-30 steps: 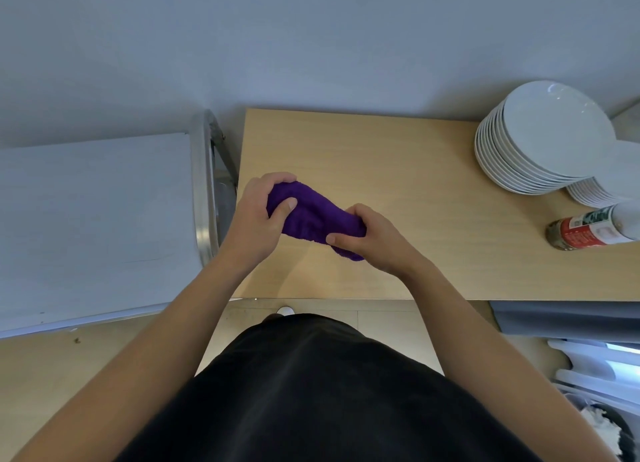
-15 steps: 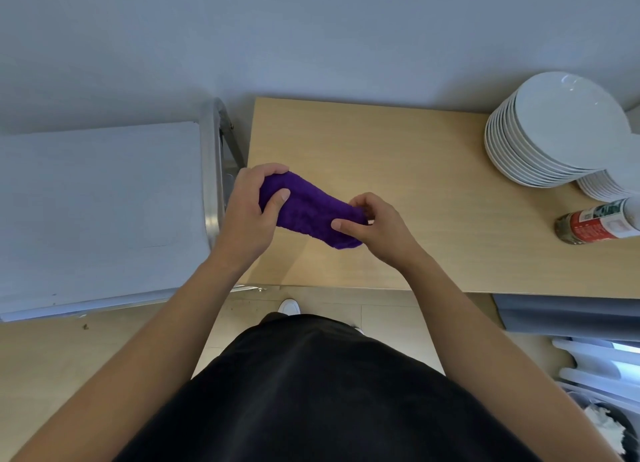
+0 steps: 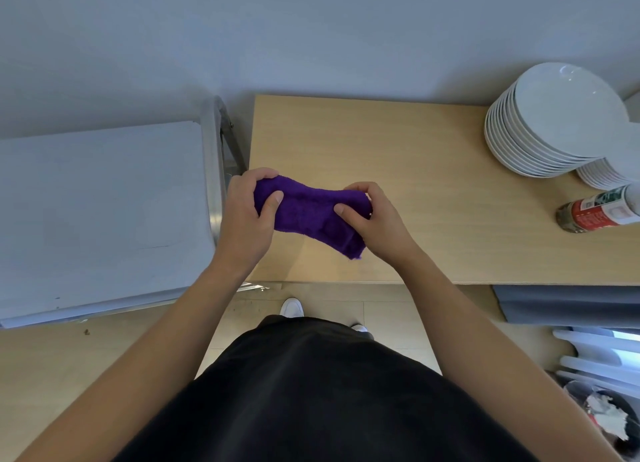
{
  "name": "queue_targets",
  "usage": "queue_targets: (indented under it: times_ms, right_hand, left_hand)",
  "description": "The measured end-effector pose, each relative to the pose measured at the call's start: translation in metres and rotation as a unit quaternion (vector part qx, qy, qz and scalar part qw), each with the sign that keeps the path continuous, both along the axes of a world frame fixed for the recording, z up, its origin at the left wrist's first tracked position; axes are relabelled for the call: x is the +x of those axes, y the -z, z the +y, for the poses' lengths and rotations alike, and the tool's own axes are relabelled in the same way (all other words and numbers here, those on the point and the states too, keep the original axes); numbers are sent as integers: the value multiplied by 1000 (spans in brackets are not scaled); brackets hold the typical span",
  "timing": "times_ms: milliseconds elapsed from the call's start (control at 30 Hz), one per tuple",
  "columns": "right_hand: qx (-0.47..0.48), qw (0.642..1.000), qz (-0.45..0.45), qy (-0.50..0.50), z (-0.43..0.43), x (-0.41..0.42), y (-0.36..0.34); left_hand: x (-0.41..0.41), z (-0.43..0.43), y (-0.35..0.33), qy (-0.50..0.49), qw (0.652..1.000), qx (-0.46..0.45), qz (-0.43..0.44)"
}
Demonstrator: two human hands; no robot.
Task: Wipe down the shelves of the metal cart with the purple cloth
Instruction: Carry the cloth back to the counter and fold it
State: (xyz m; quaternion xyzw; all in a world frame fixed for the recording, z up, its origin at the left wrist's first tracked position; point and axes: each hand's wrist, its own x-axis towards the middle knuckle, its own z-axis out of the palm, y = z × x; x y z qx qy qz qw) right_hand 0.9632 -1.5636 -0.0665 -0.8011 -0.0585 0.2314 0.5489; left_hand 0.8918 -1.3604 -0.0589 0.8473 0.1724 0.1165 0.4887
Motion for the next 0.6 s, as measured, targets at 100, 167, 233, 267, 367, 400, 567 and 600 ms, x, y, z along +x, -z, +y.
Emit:
queue_targets:
  times_ms: [100, 167, 233, 267, 367, 400, 567, 600]
  right_hand:
    - [-13, 999, 18, 37, -1, 3, 2]
    - [-42, 997, 39, 43, -2, 6, 7]
    - [-89, 994, 41, 39, -2, 5, 13]
    - [-116, 992, 34, 36, -3, 4, 15]
    - [-195, 981, 3, 11, -2, -1, 26]
    - [-229, 973, -23, -1, -2, -3, 30]
    - [-297, 934, -199, 6, 10, -22, 37]
    - [-282, 932, -228, -8, 14, -25, 40]
  left_hand:
    - [-5, 0, 9, 3, 999, 17, 28]
    - [-8, -2, 17, 8, 997, 37, 69]
    - [-11, -4, 26, 25, 992, 60, 111]
    - [-13, -5, 30, 36, 988, 72, 132]
    - [-18, -5, 41, 63, 972, 145, 172]
    - [-20, -4, 45, 73, 967, 179, 168]
    - [-24, -5, 53, 157, 928, 315, 125]
    - [-23, -6, 55, 175, 923, 320, 123]
